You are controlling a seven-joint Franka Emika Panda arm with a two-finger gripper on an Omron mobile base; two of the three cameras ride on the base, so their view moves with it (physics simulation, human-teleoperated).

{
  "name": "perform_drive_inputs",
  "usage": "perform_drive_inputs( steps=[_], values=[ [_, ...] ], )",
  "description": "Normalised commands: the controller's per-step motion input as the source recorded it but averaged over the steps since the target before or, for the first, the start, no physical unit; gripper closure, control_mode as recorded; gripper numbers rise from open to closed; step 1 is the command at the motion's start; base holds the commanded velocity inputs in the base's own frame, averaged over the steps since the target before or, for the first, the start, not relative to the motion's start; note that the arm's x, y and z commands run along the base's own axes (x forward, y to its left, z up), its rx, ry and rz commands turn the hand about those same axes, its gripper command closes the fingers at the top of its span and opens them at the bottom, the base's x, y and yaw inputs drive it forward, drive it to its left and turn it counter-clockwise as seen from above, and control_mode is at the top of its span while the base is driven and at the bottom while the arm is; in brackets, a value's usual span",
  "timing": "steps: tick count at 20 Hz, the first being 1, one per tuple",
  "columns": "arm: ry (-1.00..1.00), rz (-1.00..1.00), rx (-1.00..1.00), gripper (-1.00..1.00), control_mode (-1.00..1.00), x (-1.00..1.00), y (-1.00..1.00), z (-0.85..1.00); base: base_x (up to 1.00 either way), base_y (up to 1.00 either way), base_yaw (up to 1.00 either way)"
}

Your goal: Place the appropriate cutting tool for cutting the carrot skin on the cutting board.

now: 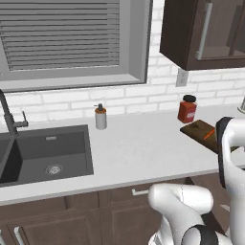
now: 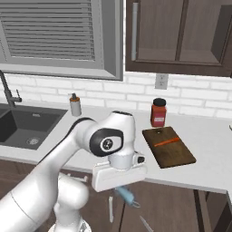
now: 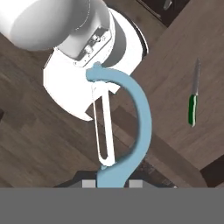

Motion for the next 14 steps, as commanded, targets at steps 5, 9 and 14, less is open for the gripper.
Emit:
perform_drive_inputs(
  steps=[5, 9, 14],
  values=[
    [-0.07, 0.06, 0.01, 1.0, -1.0, 0.67, 0.4, 0.16, 0.0, 0.0, 0.0],
    [-0.17, 0.04, 0.09, 1.0, -1.0, 0.74, 0.04, 0.34, 0.0, 0.0, 0.0],
    [-0.19, 0.03, 0.12, 1.0, -1.0, 0.74, 0.0, 0.15, 0.0, 0.0, 0.0]
  ],
)
